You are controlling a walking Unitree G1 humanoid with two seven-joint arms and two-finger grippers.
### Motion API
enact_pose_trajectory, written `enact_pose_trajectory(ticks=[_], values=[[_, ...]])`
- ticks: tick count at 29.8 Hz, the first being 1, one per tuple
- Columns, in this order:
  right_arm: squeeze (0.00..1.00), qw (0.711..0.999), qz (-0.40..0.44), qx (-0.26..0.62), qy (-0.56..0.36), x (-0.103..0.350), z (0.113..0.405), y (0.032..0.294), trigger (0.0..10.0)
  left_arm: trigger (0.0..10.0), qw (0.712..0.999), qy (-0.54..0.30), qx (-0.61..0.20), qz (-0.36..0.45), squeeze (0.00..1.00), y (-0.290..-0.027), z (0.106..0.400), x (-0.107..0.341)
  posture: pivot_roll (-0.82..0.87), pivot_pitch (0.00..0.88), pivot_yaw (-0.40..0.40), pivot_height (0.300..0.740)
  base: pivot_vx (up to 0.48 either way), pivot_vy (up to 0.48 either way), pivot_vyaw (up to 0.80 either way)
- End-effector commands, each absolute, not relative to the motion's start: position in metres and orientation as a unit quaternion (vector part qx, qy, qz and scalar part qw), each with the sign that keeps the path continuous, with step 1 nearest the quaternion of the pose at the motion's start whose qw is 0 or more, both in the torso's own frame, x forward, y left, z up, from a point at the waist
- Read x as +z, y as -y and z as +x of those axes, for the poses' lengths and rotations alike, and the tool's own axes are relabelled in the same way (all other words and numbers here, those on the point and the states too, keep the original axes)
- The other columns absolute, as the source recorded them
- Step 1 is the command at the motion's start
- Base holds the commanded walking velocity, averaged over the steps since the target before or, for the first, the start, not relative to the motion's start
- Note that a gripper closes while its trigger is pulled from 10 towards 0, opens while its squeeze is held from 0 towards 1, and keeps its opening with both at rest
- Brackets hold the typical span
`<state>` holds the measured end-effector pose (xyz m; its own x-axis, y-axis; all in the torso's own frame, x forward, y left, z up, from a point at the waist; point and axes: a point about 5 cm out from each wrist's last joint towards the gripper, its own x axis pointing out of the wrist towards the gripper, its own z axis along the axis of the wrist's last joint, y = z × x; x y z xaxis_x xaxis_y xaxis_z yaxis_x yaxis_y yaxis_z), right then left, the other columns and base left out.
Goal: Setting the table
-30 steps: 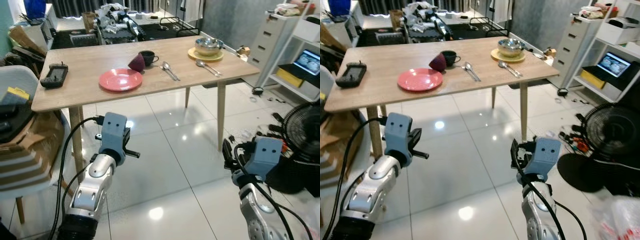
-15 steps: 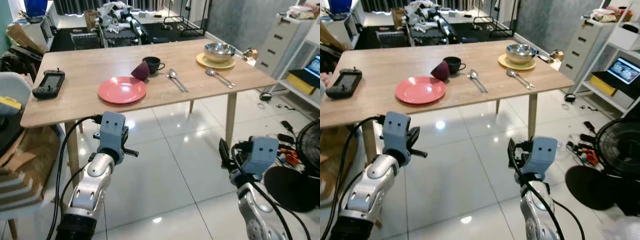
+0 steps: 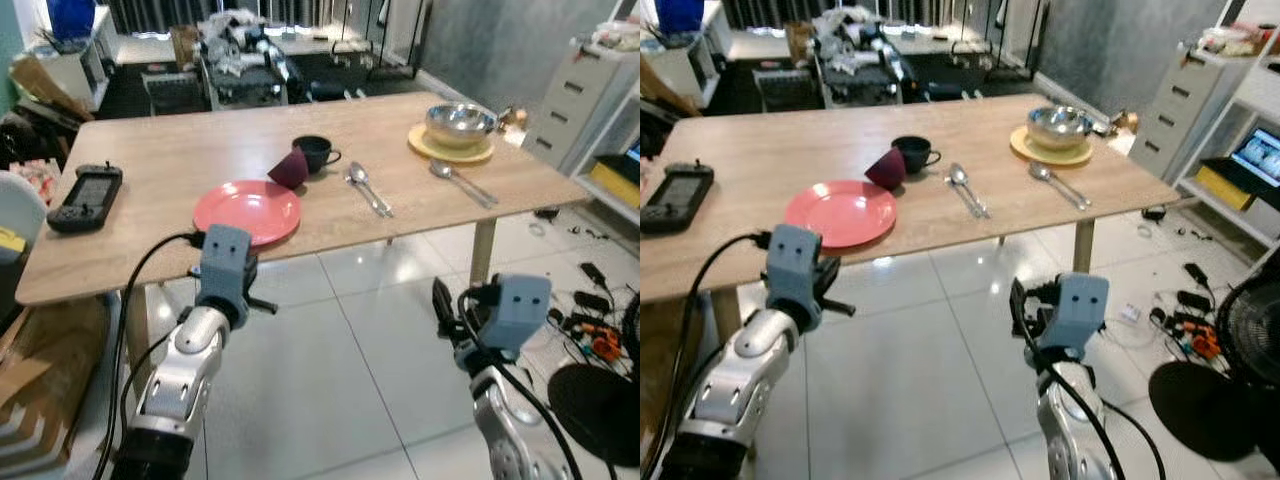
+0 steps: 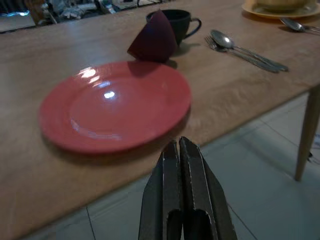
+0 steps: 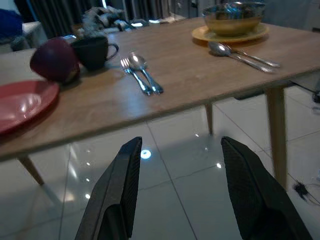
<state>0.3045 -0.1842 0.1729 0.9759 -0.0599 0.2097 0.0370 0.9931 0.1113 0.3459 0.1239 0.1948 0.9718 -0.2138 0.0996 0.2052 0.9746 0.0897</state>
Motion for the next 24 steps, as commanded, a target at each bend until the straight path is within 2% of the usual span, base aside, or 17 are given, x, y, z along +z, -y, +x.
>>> enact_pose_trajectory(ticks=[1,18,24], values=[[0.0,0.993,0.053,-0.029,0.1,0.169,0.303,0.187,10.0,10.0,0.992,0.048,-0.109,0.039,0.0,-0.122,0.344,0.191,0.11,0.098,0.07,0.74,0.472,0.0,0.0],[0.0,0.993,0.052,-0.019,0.103,0.171,0.303,0.185,10.0,10.0,0.992,0.047,-0.108,0.038,0.0,-0.121,0.344,0.191,0.11,0.101,0.064,0.74,0.472,0.0,0.0],[0.0,0.994,0.052,0.012,0.1,0.173,0.302,0.176,10.0,10.0,0.991,0.046,-0.119,0.042,0.0,-0.122,0.341,0.19,0.11,0.105,0.066,0.74,0.429,0.0,0.0]])
